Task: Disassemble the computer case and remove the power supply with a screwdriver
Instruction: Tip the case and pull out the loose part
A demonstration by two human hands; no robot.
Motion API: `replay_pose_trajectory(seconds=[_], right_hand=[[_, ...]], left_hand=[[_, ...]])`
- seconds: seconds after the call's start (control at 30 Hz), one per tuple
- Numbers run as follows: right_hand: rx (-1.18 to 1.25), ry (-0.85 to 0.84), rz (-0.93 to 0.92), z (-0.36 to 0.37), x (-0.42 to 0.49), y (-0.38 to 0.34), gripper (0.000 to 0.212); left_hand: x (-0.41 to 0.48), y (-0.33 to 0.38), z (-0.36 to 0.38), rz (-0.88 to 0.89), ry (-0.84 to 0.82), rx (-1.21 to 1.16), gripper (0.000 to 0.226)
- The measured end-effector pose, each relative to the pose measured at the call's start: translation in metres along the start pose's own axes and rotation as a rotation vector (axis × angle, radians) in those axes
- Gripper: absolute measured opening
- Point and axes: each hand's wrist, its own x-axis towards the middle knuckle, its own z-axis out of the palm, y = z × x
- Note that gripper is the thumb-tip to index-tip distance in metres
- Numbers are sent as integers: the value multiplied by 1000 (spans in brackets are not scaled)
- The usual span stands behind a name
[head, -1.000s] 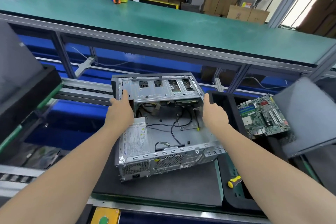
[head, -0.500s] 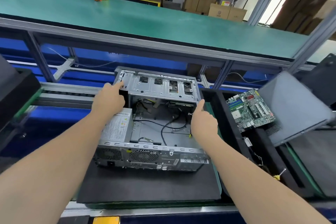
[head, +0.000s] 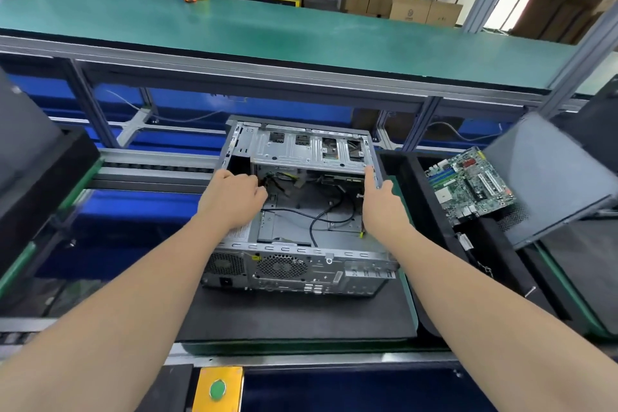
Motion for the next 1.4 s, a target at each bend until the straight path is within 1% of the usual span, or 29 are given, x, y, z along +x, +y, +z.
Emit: replay_pose_trajectory(seconds=[0.17, 0.27, 0.4, 0.5, 0.57, 0.6, 0.63, 0.7, 0.73, 0.77, 0.8, 0.83, 0.87, 0.9, 0.97, 1.0, 1.07, 1.13, 1.2, 1.27, 1.33, 1.4], right_hand=[[23, -5, 26, 2, -12, 2, 99], [73, -31, 51, 0, -14, 2, 100], [123, 11, 55, 4, -16, 6, 99], [141, 13, 72, 6, -17, 6, 98], [214, 11, 71, 4, -19, 6, 94], [260, 37, 74, 1, -19, 8, 89], [294, 115, 68, -1, -20, 9, 79], [364, 316, -19, -6, -20, 7, 46], [453, 369, -69, -10, -22, 2, 28], [580, 350, -83, -15, -24, -4, 13], [715, 265, -59, -21, -25, -11, 13], [837, 146, -2, -26, -24, -17, 27], [997, 25, 87, -31, -21, -22, 37], [1211, -86, 219, -37, -17, -26, 39], [1741, -309, 519, -46, -4, -28, 31], [1953, -409, 639, -50, 2, -27, 27], [2208, -535, 817, -54, 13, -28, 29], [2343, -546, 911, -52, 22, -32, 33], [2439, -452, 925, -47, 26, -37, 44], [2503, -360, 930, -39, 27, -41, 52], [2523, -302, 905, -33, 22, -43, 56], [2476, -292, 902, -30, 16, -42, 53]], left_hand=[[-6, 3, 11, 29, 57, 30, 40], [-4, 1, 17, 63, 75, 96, 39], [-10, 2, 23, 81, 89, 178, 36], [-8, 4, 21, 48, 77, 156, 37], [-6, 9, 18, -29, 59, 92, 37], [-6, 14, 18, -71, 67, 36, 35], [-5, 21, 18, -110, 94, -59, 29], [-3, 44, 16, -184, 127, -368, 15], [0, 59, 14, -227, 110, -535, 13], [5, 75, 13, -283, 75, -690, 13], [11, 91, 12, -360, 24, -855, 14], [19, 107, 12, -452, -47, -1043, 18], [26, 120, 13, -541, -136, -1228, 23], [33, 132, 14, -610, -229, -1388, 31], [47, 149, 19, -697, -358, -1571, 48], [55, 155, 24, -726, -372, -1631, 53], [68, 161, 35, -771, -311, -1729, 55], [77, 164, 44, -816, -244, -1787, 59], [79, 166, 52, -847, -198, -1813, 64], [79, 167, 56, -858, -167, -1787, 65], [78, 167, 54, -858, -141, -1804, 62], [75, 168, 52, -868, -137, -1811, 64]])
